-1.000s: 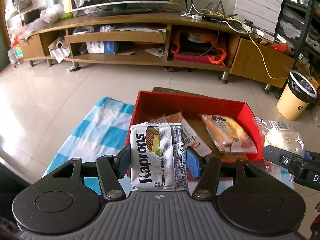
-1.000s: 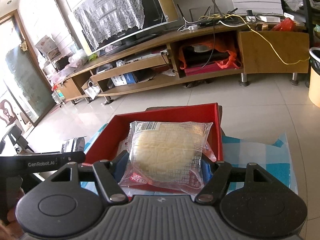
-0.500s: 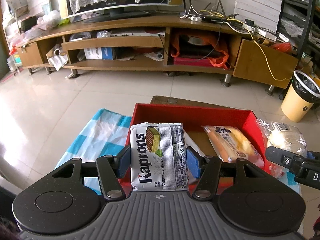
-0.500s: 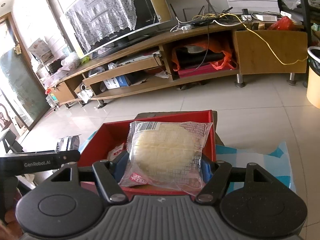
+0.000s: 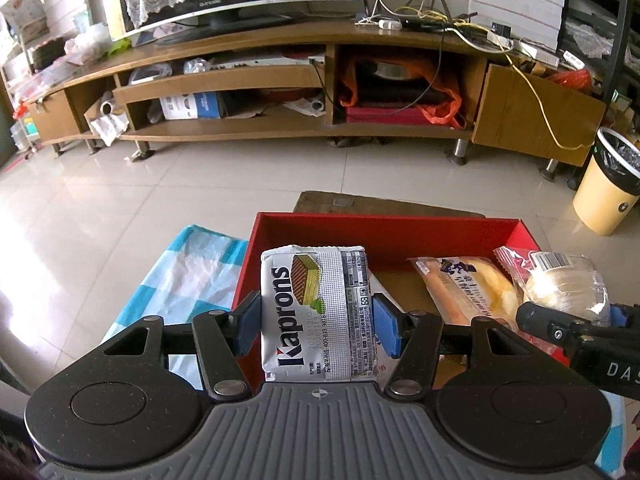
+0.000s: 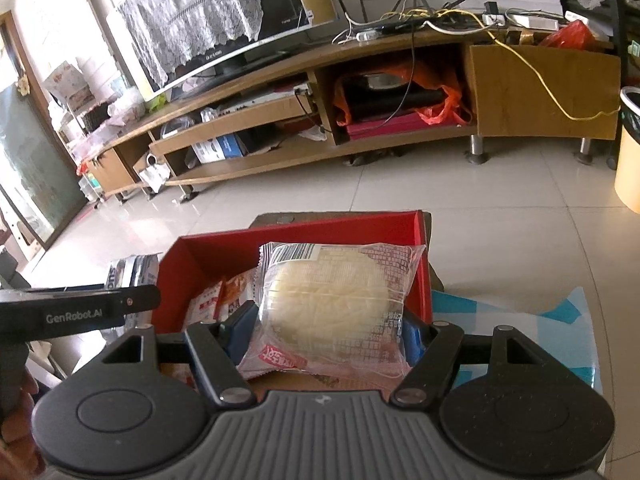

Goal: Organize snacks
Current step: 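Carry wafer and bread bun over the red box and lower them, then open both tools to release wafer and bun into the box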

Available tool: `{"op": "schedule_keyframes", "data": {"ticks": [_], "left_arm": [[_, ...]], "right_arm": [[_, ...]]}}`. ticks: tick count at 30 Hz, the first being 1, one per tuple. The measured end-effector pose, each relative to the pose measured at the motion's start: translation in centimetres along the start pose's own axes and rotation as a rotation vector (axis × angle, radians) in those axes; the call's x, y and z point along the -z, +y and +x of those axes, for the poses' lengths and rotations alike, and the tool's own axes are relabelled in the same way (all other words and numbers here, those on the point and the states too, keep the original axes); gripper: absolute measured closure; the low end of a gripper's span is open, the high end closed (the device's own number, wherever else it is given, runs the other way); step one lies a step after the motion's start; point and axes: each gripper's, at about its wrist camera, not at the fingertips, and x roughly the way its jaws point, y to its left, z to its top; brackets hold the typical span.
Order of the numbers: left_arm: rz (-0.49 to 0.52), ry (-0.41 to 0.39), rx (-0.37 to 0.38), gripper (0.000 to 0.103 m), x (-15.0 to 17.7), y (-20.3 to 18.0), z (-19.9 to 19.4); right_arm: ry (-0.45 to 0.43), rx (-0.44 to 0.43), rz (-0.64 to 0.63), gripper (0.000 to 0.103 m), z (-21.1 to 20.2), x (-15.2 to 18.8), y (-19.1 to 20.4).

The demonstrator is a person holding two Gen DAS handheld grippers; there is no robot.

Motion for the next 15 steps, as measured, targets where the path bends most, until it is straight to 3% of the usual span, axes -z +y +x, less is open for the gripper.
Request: {"op": "schedule_keyframes", "data": {"ticks": [4,8,15], "left_arm": [[0.009,0.011,-0.010,0.036,0.2,0.0,0.6],[0.027,-0.006,-0.035,0.023,0.4,-0.2,0.4],[0.045,-0.012,-0.024,0.018,0.5,-0.5,-0.1]], "right_arm": [[0.018,0.009,-0.008,0.031,0.8,0.2,0.0],[0.037,0.012,-0.012,0.030,1.4,0.3,0.1],[0.017,0.027,-0.007,0.029,0.9,0.2,-0.1]]}}
